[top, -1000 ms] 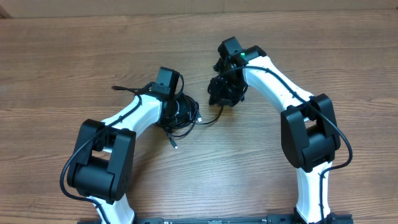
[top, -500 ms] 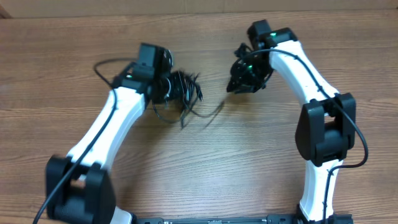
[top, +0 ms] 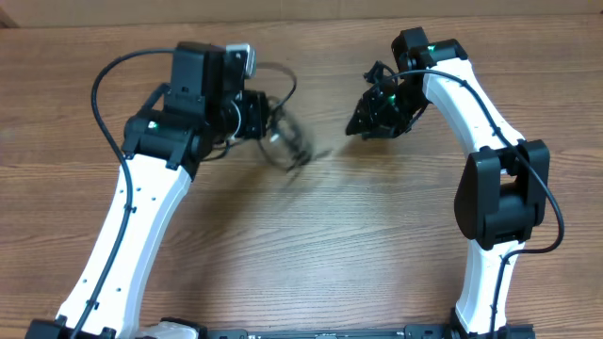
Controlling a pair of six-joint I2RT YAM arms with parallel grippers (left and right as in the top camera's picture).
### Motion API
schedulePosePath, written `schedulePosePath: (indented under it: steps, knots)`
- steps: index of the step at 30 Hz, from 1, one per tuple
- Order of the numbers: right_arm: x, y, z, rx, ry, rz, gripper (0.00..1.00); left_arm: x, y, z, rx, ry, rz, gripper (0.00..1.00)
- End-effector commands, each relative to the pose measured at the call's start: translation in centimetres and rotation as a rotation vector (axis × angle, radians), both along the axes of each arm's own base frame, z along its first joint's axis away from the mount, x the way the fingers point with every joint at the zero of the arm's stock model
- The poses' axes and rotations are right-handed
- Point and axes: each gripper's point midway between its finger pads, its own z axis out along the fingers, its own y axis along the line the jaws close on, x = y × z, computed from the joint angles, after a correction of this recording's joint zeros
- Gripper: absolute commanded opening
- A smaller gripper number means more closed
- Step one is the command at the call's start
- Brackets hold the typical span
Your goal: Untangle cables
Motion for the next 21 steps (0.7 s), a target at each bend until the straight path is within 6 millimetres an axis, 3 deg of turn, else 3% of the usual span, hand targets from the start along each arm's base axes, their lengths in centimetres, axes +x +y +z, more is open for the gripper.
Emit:
schedulePosePath:
  steps: [1, 4, 8, 11, 18, 21]
  knots:
    - [0.2, 1.7, 2.4, 0.122, -0.028, 0.018, 0.65, 0.4, 1.8, -3.6, 0.138, 0.091, 0.028, 0.04]
    - [0.0, 2.8, 3.3, 0.204, -0.016, 0.024, 0.66, -0.5, 1.2, -7.3, 0.146, 0.233, -0.026, 0.04]
    - [-0.7, 3.8, 3.5, 0.222, -0.012, 0.057, 0.64, -1.2, -0.4, -10.0, 0.077, 0.353, -0.075, 0.04]
    - [-1.8, 5.0, 3.2, 0.222, -0.016, 0.12, 0.65, -1.0, -0.7, -10.6, 0.051, 0.369, -0.082, 0.04]
    - [-4.0, 8.4, 3.0, 0.228, -0.01, 0.211, 0.69, -0.3, 1.0, -10.6, 0.022, 0.389, 0.017, 0.04]
    - [-4.5, 9.8, 3.0, 0.233, -0.024, 0.247, 0.7, -0.1, 0.8, -10.4, -0.013, 0.388, 0.011, 0.04]
